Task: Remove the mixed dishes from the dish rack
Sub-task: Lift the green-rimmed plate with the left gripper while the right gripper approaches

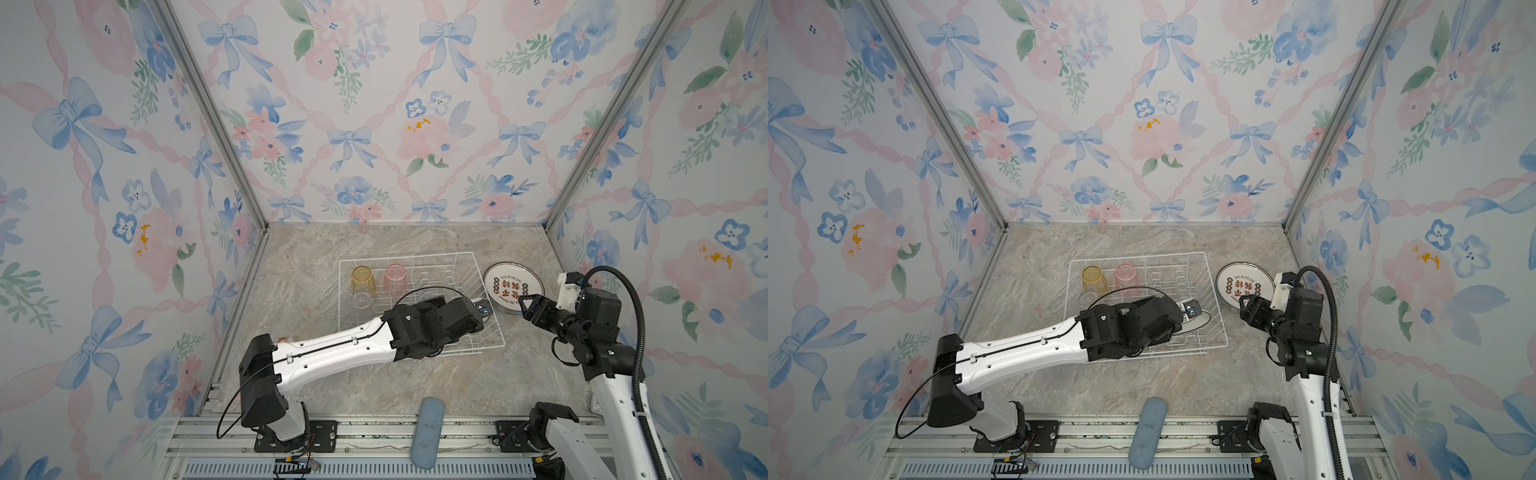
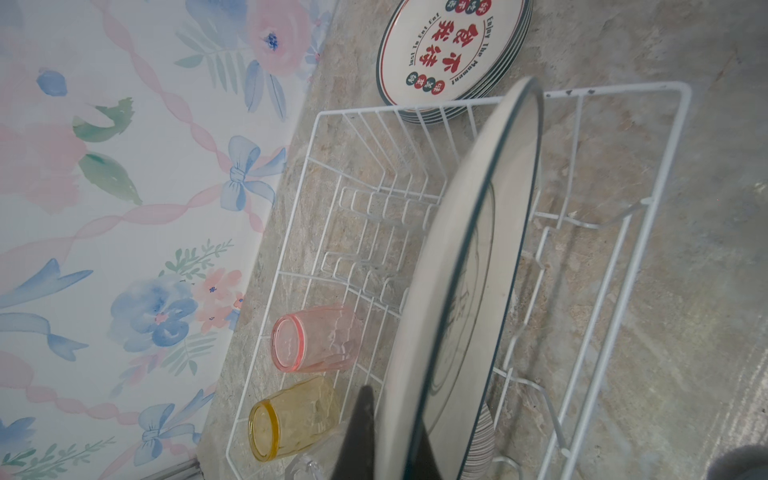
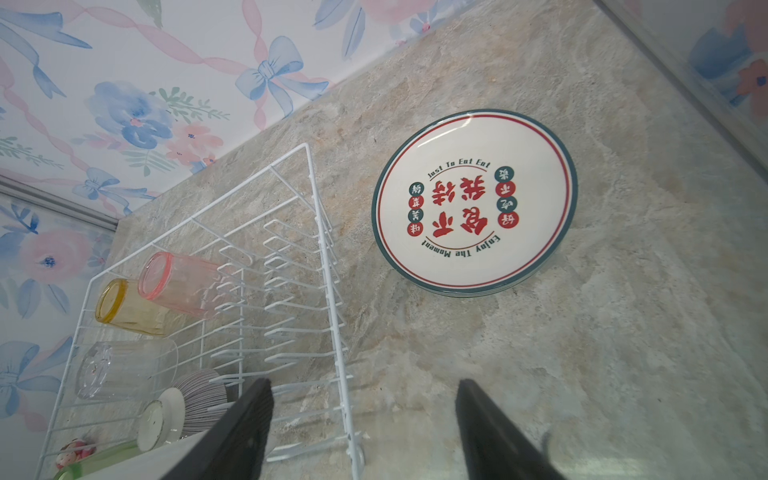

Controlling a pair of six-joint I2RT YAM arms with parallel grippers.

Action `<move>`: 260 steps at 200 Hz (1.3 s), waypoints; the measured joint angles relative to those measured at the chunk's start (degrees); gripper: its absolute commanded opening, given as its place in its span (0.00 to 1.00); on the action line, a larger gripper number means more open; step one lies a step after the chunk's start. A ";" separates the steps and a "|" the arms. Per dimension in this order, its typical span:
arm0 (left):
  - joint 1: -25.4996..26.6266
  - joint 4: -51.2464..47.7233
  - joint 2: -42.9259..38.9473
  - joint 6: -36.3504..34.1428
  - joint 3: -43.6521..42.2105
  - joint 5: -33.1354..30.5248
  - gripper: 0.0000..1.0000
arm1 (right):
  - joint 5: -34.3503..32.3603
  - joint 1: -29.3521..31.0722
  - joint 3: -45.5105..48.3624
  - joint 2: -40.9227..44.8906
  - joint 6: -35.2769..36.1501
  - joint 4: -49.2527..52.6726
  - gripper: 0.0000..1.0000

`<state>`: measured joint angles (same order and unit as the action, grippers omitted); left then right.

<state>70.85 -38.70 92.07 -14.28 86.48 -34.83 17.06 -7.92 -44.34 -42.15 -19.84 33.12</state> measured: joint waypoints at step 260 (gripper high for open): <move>-19.34 3.43 -13.09 8.44 0.31 28.55 0.00 | 30.53 1.42 10.75 4.79 -7.82 -22.60 0.70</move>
<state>51.51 -35.27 78.98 -5.85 86.78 -6.28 47.59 -6.50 -33.58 -37.36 -27.66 10.52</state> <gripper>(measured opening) 0.048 0.699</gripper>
